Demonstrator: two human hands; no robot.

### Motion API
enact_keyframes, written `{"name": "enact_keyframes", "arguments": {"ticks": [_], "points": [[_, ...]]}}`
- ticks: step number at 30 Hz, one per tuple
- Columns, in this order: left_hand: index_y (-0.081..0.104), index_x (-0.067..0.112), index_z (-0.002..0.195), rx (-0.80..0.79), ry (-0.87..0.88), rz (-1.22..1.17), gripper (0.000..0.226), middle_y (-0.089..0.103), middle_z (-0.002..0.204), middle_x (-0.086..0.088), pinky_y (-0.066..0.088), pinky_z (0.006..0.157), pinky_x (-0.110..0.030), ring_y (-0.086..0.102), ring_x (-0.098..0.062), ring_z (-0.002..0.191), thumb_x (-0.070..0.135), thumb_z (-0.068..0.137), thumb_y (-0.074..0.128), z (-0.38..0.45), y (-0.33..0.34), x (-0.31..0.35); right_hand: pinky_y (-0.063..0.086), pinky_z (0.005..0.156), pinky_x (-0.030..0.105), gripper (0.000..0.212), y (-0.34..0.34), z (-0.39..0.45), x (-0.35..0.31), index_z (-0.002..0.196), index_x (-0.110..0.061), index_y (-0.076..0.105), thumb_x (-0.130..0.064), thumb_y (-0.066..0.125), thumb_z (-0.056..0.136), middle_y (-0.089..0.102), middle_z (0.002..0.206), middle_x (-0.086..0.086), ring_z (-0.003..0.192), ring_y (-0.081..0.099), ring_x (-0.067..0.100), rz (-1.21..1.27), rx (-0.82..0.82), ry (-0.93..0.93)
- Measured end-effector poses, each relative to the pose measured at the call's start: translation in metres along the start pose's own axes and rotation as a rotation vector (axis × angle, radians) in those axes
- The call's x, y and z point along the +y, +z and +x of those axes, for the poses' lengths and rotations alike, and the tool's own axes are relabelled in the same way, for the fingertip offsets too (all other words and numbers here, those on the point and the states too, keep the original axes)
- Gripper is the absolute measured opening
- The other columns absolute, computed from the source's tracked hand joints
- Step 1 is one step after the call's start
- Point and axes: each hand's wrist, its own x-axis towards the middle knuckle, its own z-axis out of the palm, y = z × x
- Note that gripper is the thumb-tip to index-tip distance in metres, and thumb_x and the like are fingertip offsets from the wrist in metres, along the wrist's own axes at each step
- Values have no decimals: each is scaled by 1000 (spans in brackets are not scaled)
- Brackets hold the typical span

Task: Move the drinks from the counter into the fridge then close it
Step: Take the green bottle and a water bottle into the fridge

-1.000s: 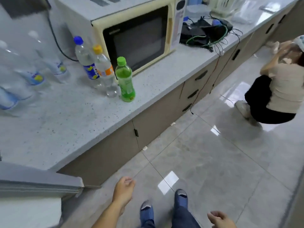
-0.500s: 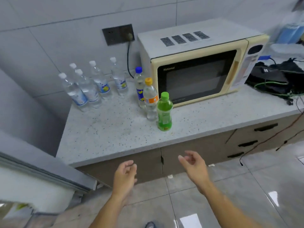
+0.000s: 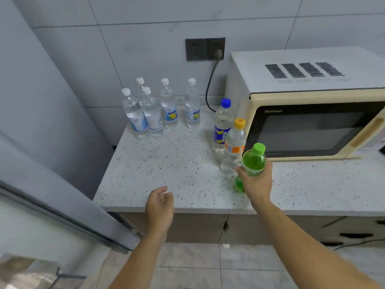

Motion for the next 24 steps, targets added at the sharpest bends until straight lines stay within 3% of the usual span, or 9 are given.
{"name": "enact_keyframes", "arguments": {"ticks": [2, 6, 8, 10, 12, 15, 20, 22, 24], "points": [[59, 33, 112, 20, -8, -6, 17, 64, 109, 7, 60, 70, -33, 66, -11, 88, 26, 96, 59, 15, -4, 1, 55, 85, 43, 62, 6, -8, -2, 110, -42, 40, -38, 87, 70, 57, 95, -24, 86, 59, -5, -8, 61, 0], [58, 36, 110, 60, -22, 3, 17, 63, 108, 10, 55, 63, -26, 66, -7, 85, 25, 96, 56, 45, -12, 2, 46, 68, 17, 59, 28, -35, -12, 103, -53, 42, -35, 87, 71, 58, 98, -35, 88, 59, -11, 21, -2, -153], [57, 38, 107, 95, -38, -5, 17, 62, 105, 13, 53, 60, -23, 65, -6, 81, 25, 96, 56, 60, -11, 6, 47, 70, 9, 61, 49, -39, -19, 111, -49, 47, -30, 88, 71, 60, 101, -32, 92, 60, -9, 47, -99, -214], [56, 39, 107, 131, -53, -5, 17, 60, 103, 16, 50, 56, -20, 65, -5, 77, 26, 96, 56, 72, -7, 12, 44, 79, 3, 66, 73, -36, -31, 124, -32, 51, -27, 89, 71, 59, 106, -31, 99, 58, -8, 77, -202, -228], [56, 38, 109, 167, -50, -18, 18, 59, 102, 18, 49, 52, -17, 65, -1, 71, 26, 95, 57, 85, -2, 20, 45, 82, 6, 64, 97, -25, -42, 123, -22, 52, -26, 89, 71, 60, 106, -26, 99, 59, -5, 98, -275, -247], [55, 38, 112, 239, -51, -89, 23, 59, 102, 20, 50, 54, -17, 63, 6, 71, 27, 92, 59, 109, 8, 37, 46, 79, 6, 60, 133, -1, -59, 118, -25, 52, -28, 89, 71, 63, 103, -18, 96, 61, -5, 120, -334, -231], [48, 34, 135, 314, -32, -22, 50, 58, 112, 19, 45, 69, -21, 58, 3, 88, 37, 88, 67, 156, 30, 84, 44, 72, 3, 62, 182, 47, -75, 118, -29, 50, -33, 89, 69, 59, 100, -36, 91, 58, -13, 93, -372, -201], [43, 30, 141, 327, -6, 41, 62, 53, 128, 10, 47, 81, -26, 58, -7, 100, 40, 86, 68, 178, 38, 104, 46, 72, 11, 62, 194, 61, -73, 115, -38, 47, -38, 88, 69, 62, 97, -31, 91, 58, -13, 46, -396, -173], [38, 26, 145, 350, 73, 118, 71, 47, 137, 3, 45, 89, -30, 56, -15, 112, 40, 84, 71, 201, 47, 124, 51, 79, 26, 60, 200, 70, -63, 112, -45, 44, -37, 86, 70, 63, 98, -25, 90, 60, -8, 0, -429, -138]]}}
